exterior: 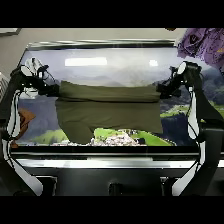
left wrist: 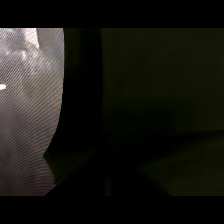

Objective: Fold the clothes and pants, and hang the long-sleeved shirts on hangers.

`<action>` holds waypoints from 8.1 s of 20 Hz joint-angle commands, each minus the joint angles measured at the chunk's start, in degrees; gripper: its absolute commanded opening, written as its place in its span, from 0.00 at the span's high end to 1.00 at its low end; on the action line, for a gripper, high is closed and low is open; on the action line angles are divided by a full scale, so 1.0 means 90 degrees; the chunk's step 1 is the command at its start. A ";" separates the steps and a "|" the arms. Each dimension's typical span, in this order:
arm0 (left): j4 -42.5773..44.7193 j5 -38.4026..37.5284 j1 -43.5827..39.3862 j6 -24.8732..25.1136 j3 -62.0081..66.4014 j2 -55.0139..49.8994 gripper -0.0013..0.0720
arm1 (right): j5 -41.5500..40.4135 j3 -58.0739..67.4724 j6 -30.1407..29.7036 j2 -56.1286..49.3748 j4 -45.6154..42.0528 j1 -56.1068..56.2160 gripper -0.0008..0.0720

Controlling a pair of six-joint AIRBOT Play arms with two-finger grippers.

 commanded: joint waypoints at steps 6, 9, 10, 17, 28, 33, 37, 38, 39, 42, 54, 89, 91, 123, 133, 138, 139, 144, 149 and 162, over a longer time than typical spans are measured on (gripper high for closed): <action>-0.0119 -0.0267 -0.0063 -0.0185 -0.0046 -0.0194 0.70 | 0.0437 -0.0270 0.0015 -0.0219 0.0498 0.0005 0.55; -0.0119 -0.0476 0.0041 -0.0733 0.0398 -0.0124 0.12 | 0.0522 -0.0223 -0.0143 -0.0012 0.0614 -0.0017 0.46; -0.0119 -0.0561 0.0131 -0.0784 0.0486 0.0027 0.12 | 0.0583 -0.0223 -0.0376 0.0146 0.0493 -0.0027 0.46; -0.1047 -0.0279 0.1564 -0.0780 -0.2543 0.2744 0.14 | 0.0648 -0.1275 -0.1265 0.1443 0.1464 -0.1076 0.46; -0.3504 0.1583 0.1579 0.0532 -0.8726 0.5078 0.14 | -0.0170 -0.5078 -0.1802 0.3405 0.1783 -0.1593 0.46; -0.3519 0.1707 0.1047 0.0566 -0.8782 0.4850 0.14 | -0.0228 -0.5081 -0.1797 0.3402 0.1821 -0.1593 0.46; -0.3509 0.1727 0.0680 0.0566 -0.8782 0.4595 0.14 | -0.0335 -0.5081 -0.1773 0.3402 0.1829 -0.1593 0.46; -0.3512 0.1758 0.0665 0.0563 -0.8782 0.4546 0.14 | -0.0364 -0.5081 -0.1773 0.3402 0.1831 -0.1593 0.46; -0.3509 0.1809 0.0668 0.0559 -0.8782 0.4512 0.14 | -0.0396 -0.5081 -0.1773 0.3402 0.1829 -0.1593 0.46; -0.3509 0.1870 0.0668 0.0546 -0.8782 0.4510 0.26 | -0.0478 -0.5081 -0.1773 0.3402 0.1812 -0.1593 0.46; -0.3509 0.1829 0.0668 0.0614 -0.8782 0.4517 0.95 | -0.1047 -0.6560 -0.2378 0.3344 0.2472 -0.1593 0.18; -0.1545 -0.0296 0.0673 -0.0478 -0.5882 0.5241 0.96 | -0.1413 -0.6907 -0.1353 0.5479 0.2492 -0.1178 0.96; -0.1545 -0.0296 0.0549 -0.0427 -0.5180 0.4444 0.96 | -0.1977 -0.6822 -0.1277 0.5214 0.2208 -0.0755 0.96; -0.0721 -0.0423 0.0517 -0.1399 0.0129 0.0653 0.49 | -0.1324 -0.3344 -0.0806 0.2149 0.2628 -0.1591 0.08; -0.0279 -0.0415 0.0367 -0.1416 0.0199 0.1146 0.49 | -0.1047 -0.3764 -0.2011 0.0869 0.4466 -0.1569 0.06; -0.0287 -0.0410 0.0352 -0.1409 0.0199 0.1144 0.49 | -0.1309 -0.3781 -0.2018 0.0799 0.4357 -0.1146 0.41; -0.0318 -0.0393 0.0333 -0.1399 0.0197 0.1141 0.49 | -0.1287 -0.3779 -0.2016 0.0818 0.4359 -0.1107 0.72; -0.1836 0.0036 -0.0053 -0.1389 0.0092 0.0908 0.96 | -0.1103 -0.3560 -0.1090 0.1734 0.3468 -0.1115 0.95; -0.2300 0.0238 -0.1501 -0.1574 0.0080 0.0219 0.95 | -0.0321 -0.2735 -0.0053 0.2888 0.2142 -0.1117 0.95; -0.5627 0.4505 -0.5586 -0.2234 0.0095 -0.1214 0.96 | 0.1358 -0.1022 0.0517 0.3815 0.0707 -0.1117 0.95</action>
